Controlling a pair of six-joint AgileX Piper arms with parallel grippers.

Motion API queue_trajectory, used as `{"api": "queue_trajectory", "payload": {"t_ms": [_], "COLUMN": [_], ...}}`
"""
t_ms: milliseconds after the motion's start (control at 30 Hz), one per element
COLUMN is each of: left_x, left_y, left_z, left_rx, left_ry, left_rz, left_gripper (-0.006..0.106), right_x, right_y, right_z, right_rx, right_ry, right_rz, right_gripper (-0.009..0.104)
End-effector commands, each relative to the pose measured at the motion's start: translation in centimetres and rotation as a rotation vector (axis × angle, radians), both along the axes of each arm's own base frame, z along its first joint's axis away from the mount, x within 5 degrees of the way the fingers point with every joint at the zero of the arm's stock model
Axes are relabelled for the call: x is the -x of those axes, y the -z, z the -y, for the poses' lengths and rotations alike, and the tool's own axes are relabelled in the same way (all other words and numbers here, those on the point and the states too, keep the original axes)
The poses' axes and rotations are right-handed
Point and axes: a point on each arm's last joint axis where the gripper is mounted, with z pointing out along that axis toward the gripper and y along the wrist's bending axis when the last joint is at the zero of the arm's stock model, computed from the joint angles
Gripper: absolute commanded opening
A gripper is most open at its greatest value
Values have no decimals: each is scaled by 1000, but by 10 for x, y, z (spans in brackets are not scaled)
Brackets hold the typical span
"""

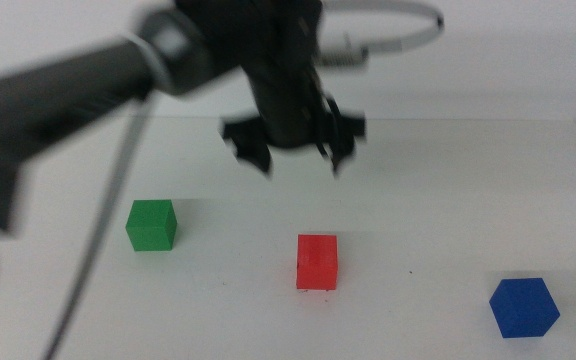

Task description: Stack red cubes first, then green, then blue cubes in a specific spot.

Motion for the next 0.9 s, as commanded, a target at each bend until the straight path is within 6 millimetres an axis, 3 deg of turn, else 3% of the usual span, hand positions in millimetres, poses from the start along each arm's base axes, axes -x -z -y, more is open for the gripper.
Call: {"api": "queue_trajectory", "payload": {"t_ms": [0, 133, 267, 333, 433, 633, 867], "left_x": [5, -4, -21, -30, -35, -44, -54], "left_y": [-44, -58, -41, -23, 6, 59, 98], "left_z": [-30, -95, -152, -170, -180, -180, -178], "left_rx": [-16, -33, -26, -31, -48, -46, -67], "left_ry": [-44, -96, -153, -162, -151, -169, -166], "left_rz": [131, 138, 60, 2, -84, -118, -191], "left_gripper": [94, 94, 94, 94, 94, 94, 94], "right_x": [0, 0, 0, 0, 0, 0, 0], "right_y": [0, 0, 0, 0, 0, 0, 0], "right_z": [0, 0, 0, 0, 0, 0, 0], "right_rx": [13, 13, 13, 13, 13, 13, 13], "right_ry": [5, 5, 5, 5, 5, 5, 5], "right_rz": [13, 13, 13, 13, 13, 13, 13], "right_gripper": [93, 93, 93, 93, 93, 93, 93]}}
